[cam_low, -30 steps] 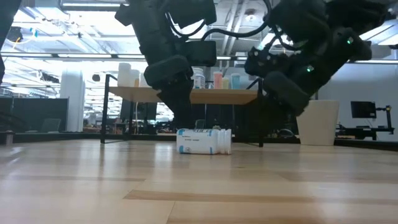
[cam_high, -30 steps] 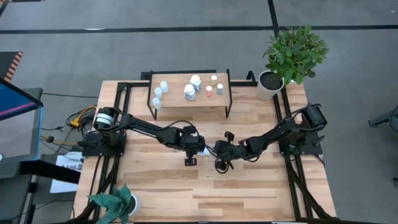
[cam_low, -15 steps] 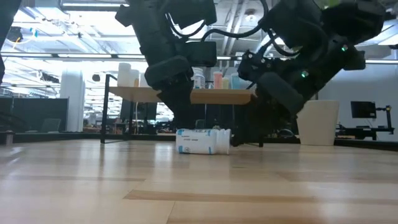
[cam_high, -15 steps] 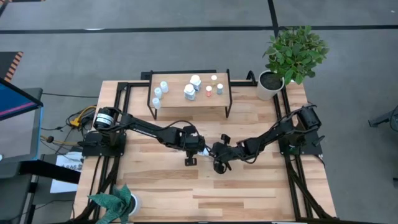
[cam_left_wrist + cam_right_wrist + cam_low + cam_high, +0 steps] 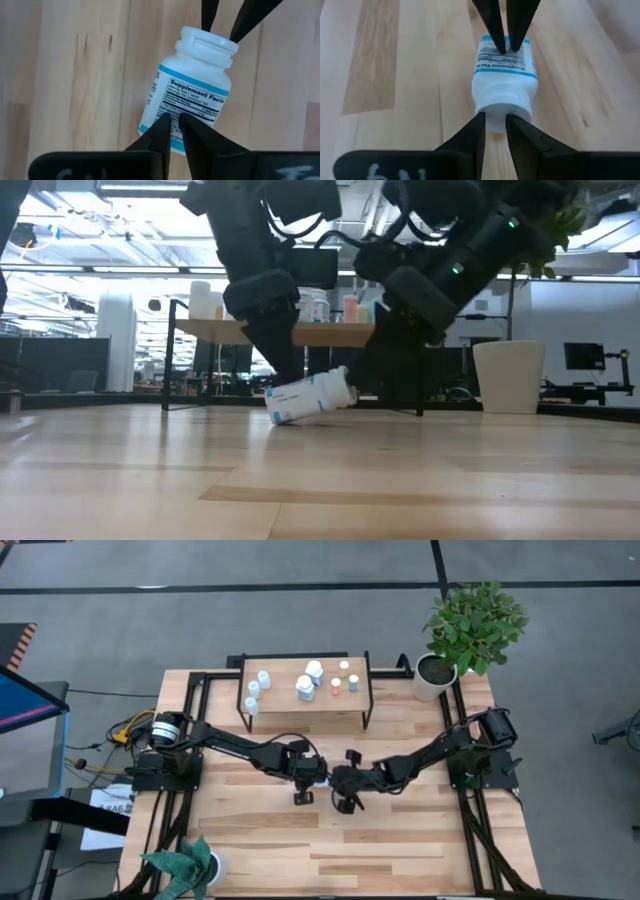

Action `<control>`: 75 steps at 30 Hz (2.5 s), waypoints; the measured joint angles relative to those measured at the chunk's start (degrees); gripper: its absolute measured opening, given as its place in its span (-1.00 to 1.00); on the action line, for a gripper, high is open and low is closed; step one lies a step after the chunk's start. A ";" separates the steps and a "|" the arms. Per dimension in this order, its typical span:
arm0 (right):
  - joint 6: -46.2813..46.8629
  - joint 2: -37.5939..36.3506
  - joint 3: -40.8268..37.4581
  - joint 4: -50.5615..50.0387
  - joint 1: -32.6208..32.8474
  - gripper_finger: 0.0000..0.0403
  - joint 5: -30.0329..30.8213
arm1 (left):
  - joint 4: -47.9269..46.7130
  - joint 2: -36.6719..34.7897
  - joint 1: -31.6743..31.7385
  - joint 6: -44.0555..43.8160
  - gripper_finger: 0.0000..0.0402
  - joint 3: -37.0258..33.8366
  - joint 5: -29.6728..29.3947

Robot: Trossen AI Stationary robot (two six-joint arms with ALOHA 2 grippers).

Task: Pick and place medicine bottles onto shelf by color
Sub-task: Put the white pill bottle on the shelf

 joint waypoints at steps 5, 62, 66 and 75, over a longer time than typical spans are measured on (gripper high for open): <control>-1.39 -0.02 4.20 -5.48 -0.22 -0.47 0.36 | -1.51 -0.02 -0.09 -0.83 -0.82 0.02 -0.78; 1.72 -1.99 1.45 -11.97 -5.31 -0.47 -2.52 | -4.89 -2.64 -0.31 -1.59 -0.82 0.13 -3.29; 0.83 -1.97 0.44 -8.43 -5.31 -0.47 -3.65 | -4.89 -2.64 -0.31 -1.78 -0.82 0.13 -3.30; 0.65 0.16 0.43 -7.30 -6.10 -0.47 -4.13 | -4.92 -2.60 -0.31 -2.53 -0.82 0.17 -1.98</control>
